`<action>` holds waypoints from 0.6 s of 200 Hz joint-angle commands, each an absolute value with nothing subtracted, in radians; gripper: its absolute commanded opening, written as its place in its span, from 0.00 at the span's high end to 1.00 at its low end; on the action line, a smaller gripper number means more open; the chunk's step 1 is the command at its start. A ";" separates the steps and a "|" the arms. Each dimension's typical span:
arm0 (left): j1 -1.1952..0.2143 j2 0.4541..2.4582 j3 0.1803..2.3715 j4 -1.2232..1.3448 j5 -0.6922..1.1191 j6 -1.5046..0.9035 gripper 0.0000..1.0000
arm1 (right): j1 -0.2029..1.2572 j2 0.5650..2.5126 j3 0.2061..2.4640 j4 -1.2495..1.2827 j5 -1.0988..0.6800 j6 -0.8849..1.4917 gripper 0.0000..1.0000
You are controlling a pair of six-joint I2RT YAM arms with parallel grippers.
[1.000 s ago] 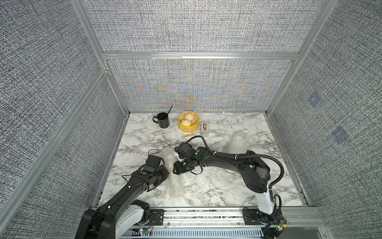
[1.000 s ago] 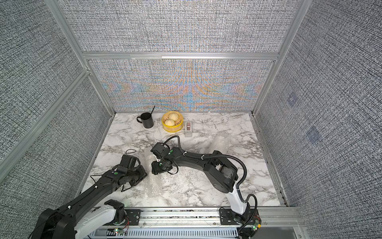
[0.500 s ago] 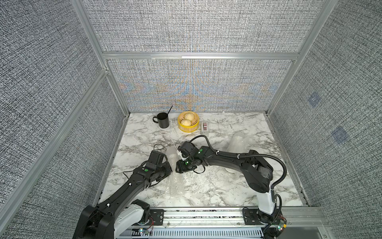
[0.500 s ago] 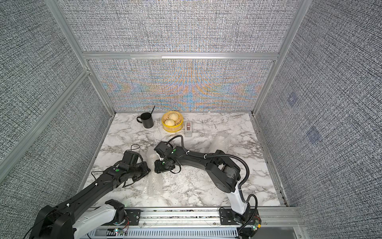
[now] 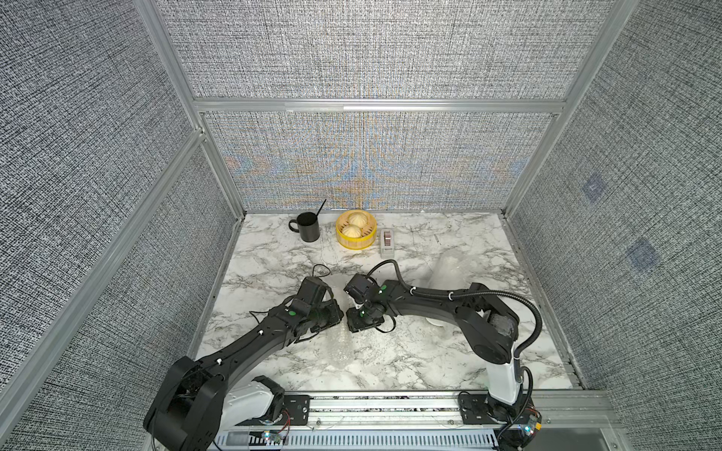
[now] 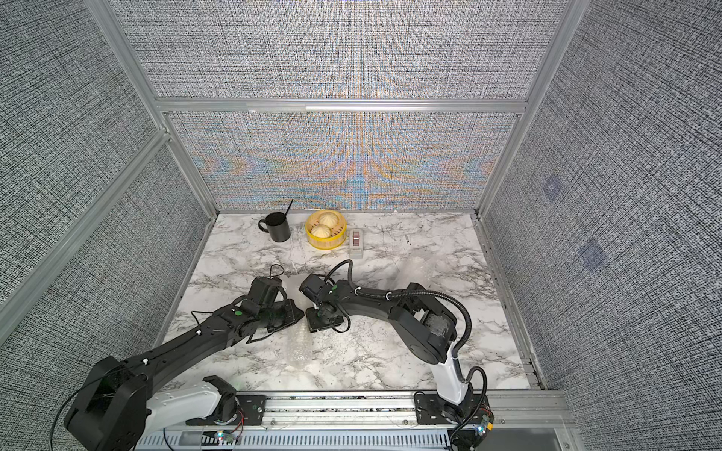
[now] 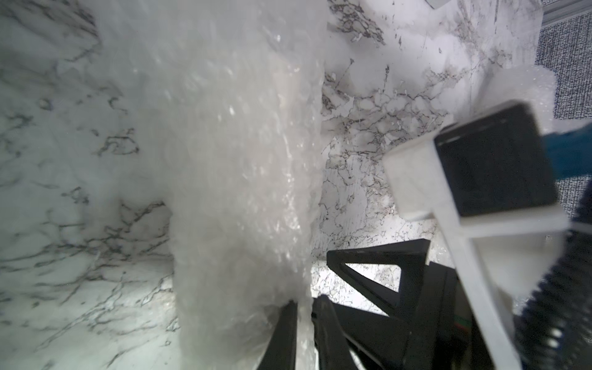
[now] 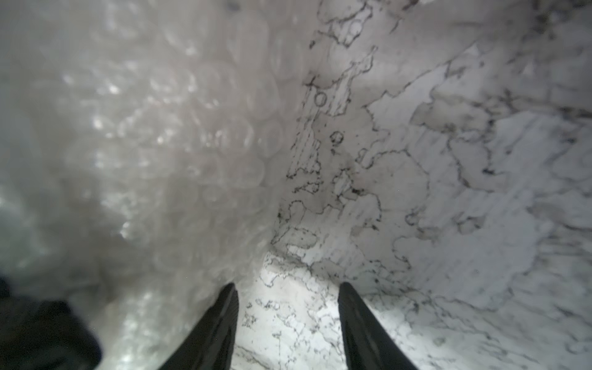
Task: Wrap vases in bubble wrap
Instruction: Wrap the vase in bubble wrap.
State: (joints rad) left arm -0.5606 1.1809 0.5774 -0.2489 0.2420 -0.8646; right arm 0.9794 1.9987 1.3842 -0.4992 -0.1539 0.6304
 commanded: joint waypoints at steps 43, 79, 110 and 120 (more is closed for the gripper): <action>-0.563 1.198 0.544 -0.322 0.204 -0.871 0.78 | 0.965 1.944 1.353 -0.449 -0.157 0.631 0.47; -0.563 1.189 0.530 -0.308 0.203 -0.878 0.78 | 0.928 1.873 1.309 -0.436 -0.156 0.620 0.46; -0.563 1.185 0.521 -0.314 0.196 -0.884 0.79 | 0.873 1.886 1.320 -0.363 -0.268 0.612 0.45; -0.563 1.181 0.513 -0.312 0.196 -0.886 0.79 | 0.867 1.903 1.349 -0.354 -0.290 0.600 0.43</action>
State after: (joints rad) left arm -0.5652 1.1770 0.5331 -0.1734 0.2615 -0.8806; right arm 0.8803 1.8835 1.3125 -0.4175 -0.2070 0.6247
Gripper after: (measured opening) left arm 0.216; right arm 0.550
